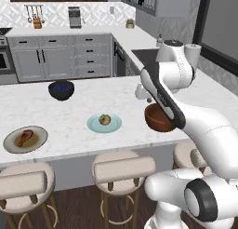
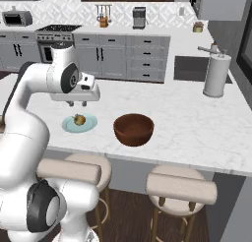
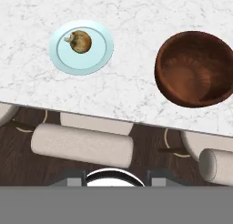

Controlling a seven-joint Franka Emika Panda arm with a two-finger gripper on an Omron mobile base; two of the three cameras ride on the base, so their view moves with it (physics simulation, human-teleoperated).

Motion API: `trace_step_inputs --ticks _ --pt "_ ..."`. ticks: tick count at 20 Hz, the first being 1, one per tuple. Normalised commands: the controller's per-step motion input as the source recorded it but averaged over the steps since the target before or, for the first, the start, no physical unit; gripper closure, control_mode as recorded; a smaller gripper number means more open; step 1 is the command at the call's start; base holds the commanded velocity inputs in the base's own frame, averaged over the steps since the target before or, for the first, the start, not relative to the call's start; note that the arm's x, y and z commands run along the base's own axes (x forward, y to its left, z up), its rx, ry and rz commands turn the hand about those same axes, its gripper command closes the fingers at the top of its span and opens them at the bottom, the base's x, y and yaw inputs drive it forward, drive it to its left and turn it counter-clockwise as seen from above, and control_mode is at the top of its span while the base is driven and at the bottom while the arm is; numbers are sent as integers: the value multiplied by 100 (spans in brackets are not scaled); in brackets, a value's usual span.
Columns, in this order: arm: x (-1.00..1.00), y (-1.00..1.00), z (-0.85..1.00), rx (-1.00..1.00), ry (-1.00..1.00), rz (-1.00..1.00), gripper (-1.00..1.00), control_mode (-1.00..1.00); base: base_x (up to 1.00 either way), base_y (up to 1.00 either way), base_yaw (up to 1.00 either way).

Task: Pick the chicken drumstick and onion from their plates and place them in the bowl. Then put the bowl in the fridge.

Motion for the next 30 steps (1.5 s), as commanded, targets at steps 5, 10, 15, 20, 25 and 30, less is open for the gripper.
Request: trace_step_inputs --ticks 5,10,15,20,25,30 --pt "-47 1 -5 3 -1 0 -100 -100 0 0 0" --pt "-24 63 -30 1 -1 0 -100 -100 0 0 0" --pt "62 42 -29 1 6 0 -100 -100 0 0 0" --pt "71 20 -47 1 10 0 -100 -100 0 0 0" --pt "56 38 -40 3 5 -2 -100 -100 0 0 0" --pt "56 47 -38 0 6 -11 -100 -100 0 0 0"
